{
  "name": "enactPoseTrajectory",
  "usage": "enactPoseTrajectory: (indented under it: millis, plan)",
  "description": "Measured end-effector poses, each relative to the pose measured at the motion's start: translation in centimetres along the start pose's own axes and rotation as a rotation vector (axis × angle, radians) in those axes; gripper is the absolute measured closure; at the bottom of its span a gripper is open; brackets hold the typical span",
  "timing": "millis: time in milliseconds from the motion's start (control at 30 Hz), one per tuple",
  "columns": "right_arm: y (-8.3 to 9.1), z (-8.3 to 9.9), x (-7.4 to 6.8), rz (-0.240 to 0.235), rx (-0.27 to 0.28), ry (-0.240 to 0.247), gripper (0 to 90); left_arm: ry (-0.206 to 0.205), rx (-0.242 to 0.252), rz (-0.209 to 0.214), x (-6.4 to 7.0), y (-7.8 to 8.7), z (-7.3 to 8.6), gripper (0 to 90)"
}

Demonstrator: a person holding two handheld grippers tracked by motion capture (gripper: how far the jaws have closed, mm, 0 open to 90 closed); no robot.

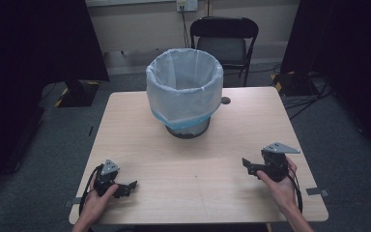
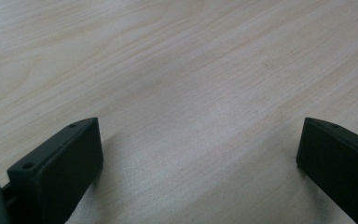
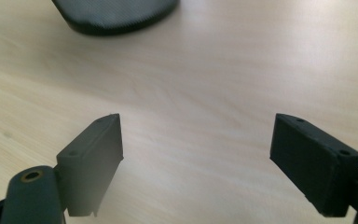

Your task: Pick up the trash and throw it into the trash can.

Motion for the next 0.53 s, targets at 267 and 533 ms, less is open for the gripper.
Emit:
enactPoseTrajectory:
  millis: [267, 533]
  plan:
    - [-2.3, 3.6, 1.0, 0.05, -0.096, 0.008, 17.2, 0.0, -0.001, 0.0, 0.0, 0.0, 0.0, 0.0]
    - [-2.8, 4.1, 1.3, 0.109, -0.09, 0.057, 17.3, -0.001, 0.0, -0.001, 0.0, 0.0, 0.0, 0.0]
Point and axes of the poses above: each handheld gripper's, and its own axes: y roughly backward along the jaws, z roughly out of its underside, x roughly to its right, the point moved 8 cm from there along -y, roughly forward along the jaws, and after that the axes turned 11 degrees about z, right-handed, at the moved point
